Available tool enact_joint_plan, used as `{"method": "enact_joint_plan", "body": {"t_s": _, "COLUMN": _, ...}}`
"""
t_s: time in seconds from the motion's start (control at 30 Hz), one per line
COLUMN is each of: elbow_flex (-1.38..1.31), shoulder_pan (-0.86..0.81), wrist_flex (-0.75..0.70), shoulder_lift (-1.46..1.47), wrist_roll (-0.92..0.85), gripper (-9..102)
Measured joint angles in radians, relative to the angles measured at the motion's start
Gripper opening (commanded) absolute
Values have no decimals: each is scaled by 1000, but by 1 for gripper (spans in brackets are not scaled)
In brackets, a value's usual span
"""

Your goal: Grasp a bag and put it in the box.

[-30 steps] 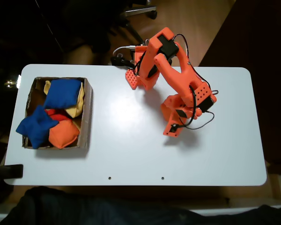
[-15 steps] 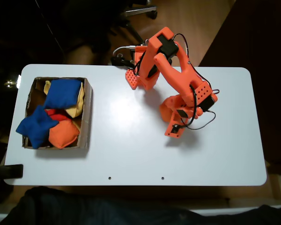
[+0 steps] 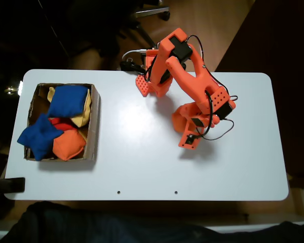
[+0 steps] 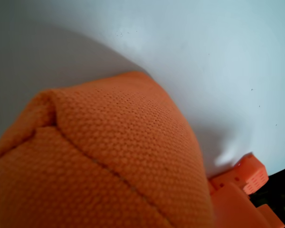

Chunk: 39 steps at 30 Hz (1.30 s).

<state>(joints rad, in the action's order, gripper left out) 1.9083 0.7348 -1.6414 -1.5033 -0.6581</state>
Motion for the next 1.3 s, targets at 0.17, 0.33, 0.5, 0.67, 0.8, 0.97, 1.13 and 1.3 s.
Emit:
{"method": "enact_joint_plan", "body": {"t_s": 0.17, "elbow_flex": 23, "shoulder_pan": -3, "wrist_flex": 12, "shoulder_lift": -41, "wrist_roll": 14, "gripper": 10}}
{"method": "enact_joint_plan", "body": {"t_s": 0.33, "elbow_flex": 25, "shoulder_pan": -5, "wrist_flex": 8, "shoulder_lift": -58, "wrist_roll": 20, "gripper": 10}}
{"method": "enact_joint_plan", "body": {"t_s": 0.5, "elbow_flex": 26, "shoulder_pan": -6, "wrist_flex": 8, "shoulder_lift": -89, "wrist_roll": 34, "gripper": 10}}
{"method": "enact_joint_plan", "body": {"t_s": 0.67, "elbow_flex": 26, "shoulder_pan": -6, "wrist_flex": 5, "shoulder_lift": -124, "wrist_roll": 44, "gripper": 10}}
{"method": "enact_joint_plan", "body": {"t_s": 0.8, "elbow_flex": 25, "shoulder_pan": -6, "wrist_flex": 0, "shoulder_lift": -158, "wrist_roll": 58, "gripper": 10}}
{"method": "enact_joint_plan", "body": {"t_s": 0.97, "elbow_flex": 3, "shoulder_pan": -6, "wrist_flex": -3, "shoulder_lift": -212, "wrist_roll": 71, "gripper": 10}}
{"method": "enact_joint_plan", "body": {"t_s": 1.13, "elbow_flex": -23, "shoulder_pan": -17, "wrist_flex": -3, "shoulder_lift": -268, "wrist_roll": 71, "gripper": 9}}
{"method": "enact_joint_plan", "body": {"t_s": 1.3, "elbow_flex": -43, "shoulder_pan": -46, "wrist_flex": -9, "shoulder_lift": -336, "wrist_roll": 72, "gripper": 9}}
